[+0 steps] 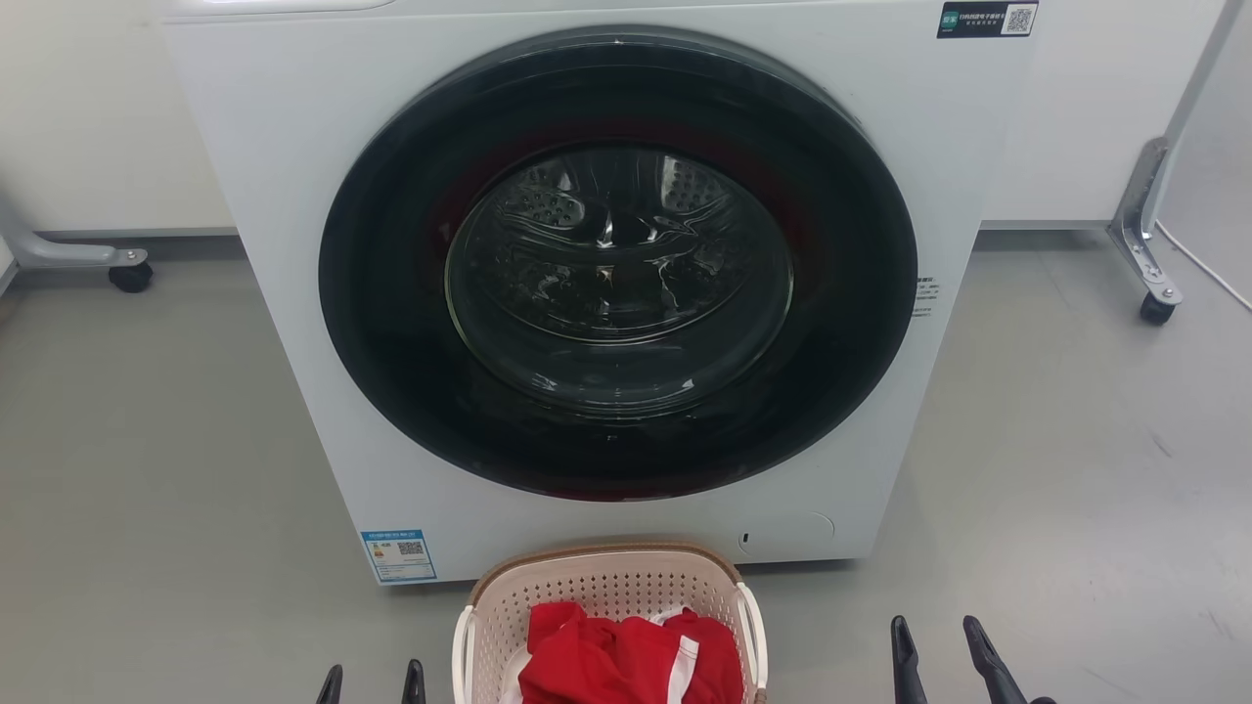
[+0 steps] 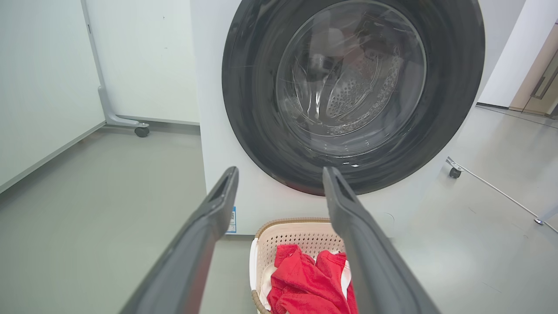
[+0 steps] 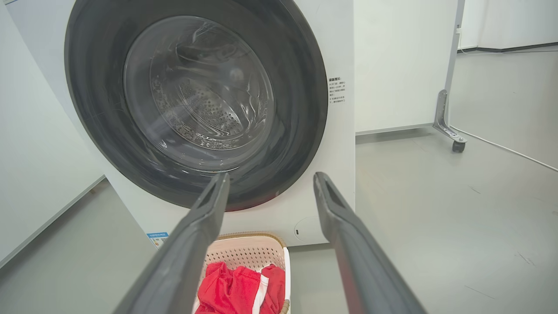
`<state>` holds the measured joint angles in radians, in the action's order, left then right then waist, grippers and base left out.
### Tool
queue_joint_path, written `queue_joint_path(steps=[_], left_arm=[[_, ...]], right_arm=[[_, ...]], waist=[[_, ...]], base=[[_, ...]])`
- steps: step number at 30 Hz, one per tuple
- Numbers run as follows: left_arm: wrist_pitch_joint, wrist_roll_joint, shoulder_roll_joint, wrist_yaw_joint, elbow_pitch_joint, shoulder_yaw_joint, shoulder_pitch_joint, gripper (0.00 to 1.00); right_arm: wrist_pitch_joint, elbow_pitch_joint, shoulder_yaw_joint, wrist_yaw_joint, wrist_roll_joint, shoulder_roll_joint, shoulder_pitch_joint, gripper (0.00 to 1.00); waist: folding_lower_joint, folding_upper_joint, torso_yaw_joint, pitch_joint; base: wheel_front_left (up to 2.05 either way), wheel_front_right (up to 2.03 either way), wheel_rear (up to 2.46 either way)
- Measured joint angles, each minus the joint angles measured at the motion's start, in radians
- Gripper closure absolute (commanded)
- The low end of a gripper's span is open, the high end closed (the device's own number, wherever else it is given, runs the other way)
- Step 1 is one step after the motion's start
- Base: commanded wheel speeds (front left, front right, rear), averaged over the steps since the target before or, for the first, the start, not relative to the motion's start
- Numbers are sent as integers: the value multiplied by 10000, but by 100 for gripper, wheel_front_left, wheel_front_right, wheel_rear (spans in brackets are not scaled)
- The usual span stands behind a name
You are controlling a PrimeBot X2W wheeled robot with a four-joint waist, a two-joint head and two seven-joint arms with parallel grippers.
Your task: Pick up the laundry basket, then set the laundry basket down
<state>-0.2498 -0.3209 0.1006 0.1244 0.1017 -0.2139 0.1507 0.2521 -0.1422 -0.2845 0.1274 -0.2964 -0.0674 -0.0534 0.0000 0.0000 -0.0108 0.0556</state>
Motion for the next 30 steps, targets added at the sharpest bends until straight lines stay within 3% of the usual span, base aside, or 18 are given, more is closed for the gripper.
queue_joint_path(steps=[2,3,12,30], left_arm=[[0,0,-2,0,0,25,0,0],[0,0,-4,0,0,33,-1,100],[111,-109,-79,-50,610,65,174,100],[813,-2527,-150,-470,855,642,-76,100]], right_arm=[[0,12,4,0,44,13,0,0],[0,19,6,0,65,19,0,100],[-100,-598,36,-44,-146,27,-298,100],[-803,-750,828,-487,-2543,61,-130,100]], waist=[[0,0,10,-11],[0,1,14,-17],[0,0,17,-35],[2,0,35,-143]], base=[[0,0,0],[0,0,0],[0,0,0],[0,0,0]])
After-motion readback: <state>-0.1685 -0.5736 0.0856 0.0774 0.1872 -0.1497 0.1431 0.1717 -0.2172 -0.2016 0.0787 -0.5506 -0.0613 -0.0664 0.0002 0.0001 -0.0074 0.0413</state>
